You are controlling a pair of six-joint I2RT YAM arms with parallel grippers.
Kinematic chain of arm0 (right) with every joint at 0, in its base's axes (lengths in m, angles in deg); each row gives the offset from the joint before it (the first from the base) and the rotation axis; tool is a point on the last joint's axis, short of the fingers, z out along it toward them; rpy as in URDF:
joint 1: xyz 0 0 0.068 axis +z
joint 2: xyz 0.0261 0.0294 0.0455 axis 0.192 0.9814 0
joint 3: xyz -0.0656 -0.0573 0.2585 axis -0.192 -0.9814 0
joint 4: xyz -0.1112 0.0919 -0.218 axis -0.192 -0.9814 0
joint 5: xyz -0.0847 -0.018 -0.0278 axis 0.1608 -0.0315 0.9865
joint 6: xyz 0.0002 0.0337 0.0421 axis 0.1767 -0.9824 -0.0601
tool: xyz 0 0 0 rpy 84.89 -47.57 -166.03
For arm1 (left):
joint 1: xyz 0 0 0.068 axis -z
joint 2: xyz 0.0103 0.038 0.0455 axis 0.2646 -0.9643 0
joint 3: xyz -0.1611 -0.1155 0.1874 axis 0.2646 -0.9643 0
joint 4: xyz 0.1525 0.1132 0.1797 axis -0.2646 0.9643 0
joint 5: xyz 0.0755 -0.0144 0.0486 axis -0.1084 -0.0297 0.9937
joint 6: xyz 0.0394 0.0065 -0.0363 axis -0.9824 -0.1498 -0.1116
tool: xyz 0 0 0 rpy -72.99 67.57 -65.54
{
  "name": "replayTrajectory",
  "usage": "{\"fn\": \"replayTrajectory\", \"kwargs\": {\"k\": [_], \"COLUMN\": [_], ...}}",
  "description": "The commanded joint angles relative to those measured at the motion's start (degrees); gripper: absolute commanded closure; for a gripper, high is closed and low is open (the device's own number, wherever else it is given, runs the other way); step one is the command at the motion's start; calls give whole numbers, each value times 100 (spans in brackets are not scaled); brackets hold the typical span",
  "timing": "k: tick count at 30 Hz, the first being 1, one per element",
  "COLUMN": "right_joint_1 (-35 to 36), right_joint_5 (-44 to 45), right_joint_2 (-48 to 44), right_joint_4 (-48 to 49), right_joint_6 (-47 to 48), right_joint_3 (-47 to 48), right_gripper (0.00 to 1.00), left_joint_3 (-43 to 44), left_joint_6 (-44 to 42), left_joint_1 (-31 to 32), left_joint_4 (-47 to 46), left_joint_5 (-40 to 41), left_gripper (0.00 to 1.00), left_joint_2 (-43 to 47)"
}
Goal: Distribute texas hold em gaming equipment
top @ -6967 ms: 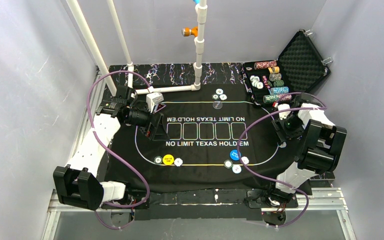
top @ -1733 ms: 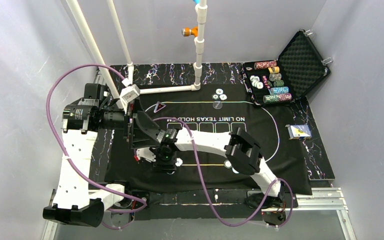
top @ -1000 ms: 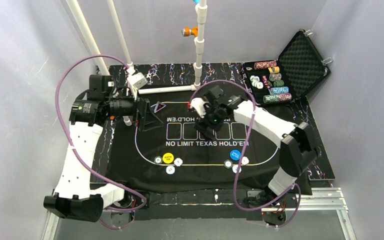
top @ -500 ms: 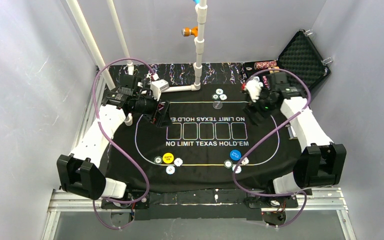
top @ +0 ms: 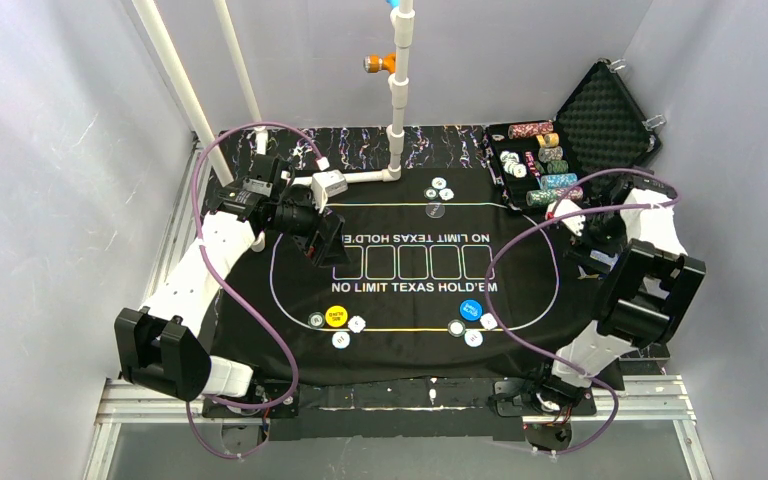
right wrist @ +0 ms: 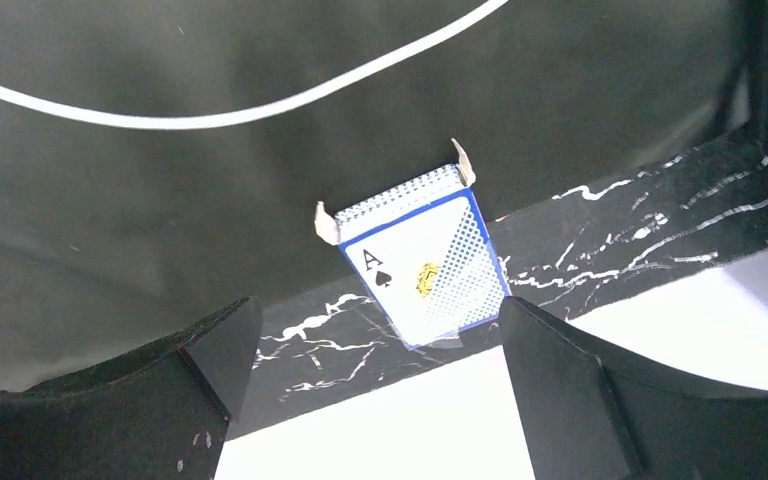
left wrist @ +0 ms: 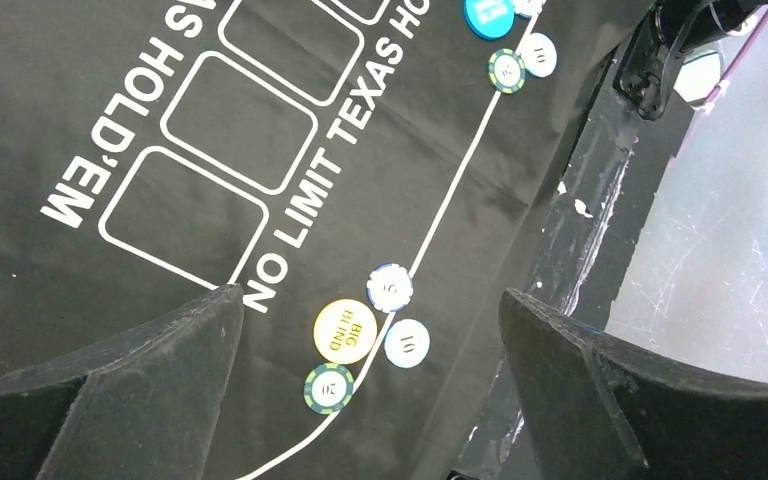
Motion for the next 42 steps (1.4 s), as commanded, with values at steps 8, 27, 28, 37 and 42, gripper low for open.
{"fn": "replayTrajectory", "kwargs": {"k": [8,27,28,37,42], "right_joint_1": [-385,-522,-520,-520,-521], "right_joint_5": [339,678,706,622,379], "right_joint_2": [849,1823,1897,2049,1815], "right_joint_4": [17,815,784,554,337], "right_joint_6": [2183,2450,2430,2282,2174], "right_joint_3": [354,443,487,488,598], "right_gripper": [4,3,5,27,56], "left_joint_3": [95,320,329,458,634], "left_joint_6": [-165,45,59,159,332], "left_joint_1": [25,31,38,36,43], "left_joint_4": [355,442,440,480,501], "left_joint_5": [-369,-360,-358,-606,-600], "left_gripper": [0,1,1,1,1], "left_joint_2": [-246,-658,-669,-679,-600]}}
